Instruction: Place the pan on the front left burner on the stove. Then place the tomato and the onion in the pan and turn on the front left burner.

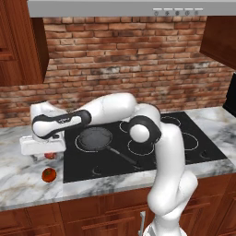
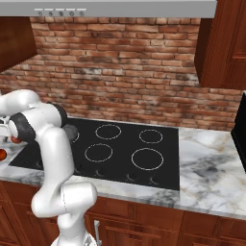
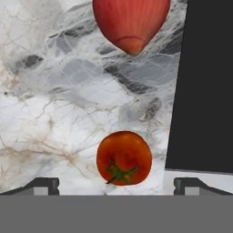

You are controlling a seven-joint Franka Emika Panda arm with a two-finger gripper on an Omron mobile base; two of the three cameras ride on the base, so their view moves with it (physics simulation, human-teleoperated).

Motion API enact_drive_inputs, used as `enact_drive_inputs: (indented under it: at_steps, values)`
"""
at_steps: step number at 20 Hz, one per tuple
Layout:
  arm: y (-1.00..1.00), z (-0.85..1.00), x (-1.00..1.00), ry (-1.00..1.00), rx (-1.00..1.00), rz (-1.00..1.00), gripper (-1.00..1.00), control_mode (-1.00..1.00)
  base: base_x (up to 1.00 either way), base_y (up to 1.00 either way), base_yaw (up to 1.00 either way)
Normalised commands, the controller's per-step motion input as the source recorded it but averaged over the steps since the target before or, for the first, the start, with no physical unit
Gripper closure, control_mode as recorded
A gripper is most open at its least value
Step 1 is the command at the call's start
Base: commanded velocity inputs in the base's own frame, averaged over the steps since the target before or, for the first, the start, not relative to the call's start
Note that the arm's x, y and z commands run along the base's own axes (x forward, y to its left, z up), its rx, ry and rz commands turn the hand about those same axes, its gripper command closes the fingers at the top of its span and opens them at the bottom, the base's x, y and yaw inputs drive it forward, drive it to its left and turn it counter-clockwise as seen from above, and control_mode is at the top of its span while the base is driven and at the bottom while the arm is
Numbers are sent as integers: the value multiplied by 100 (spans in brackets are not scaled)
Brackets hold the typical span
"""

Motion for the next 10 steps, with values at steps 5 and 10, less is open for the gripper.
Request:
enact_drive_inputs:
  at_steps: [5,10]
  values:
    - [0,-18,-30,-11,18,0,-100,-100,0,0,0]
    - [0,-5,-3,0,2,0,-100,-100,0,0,0]
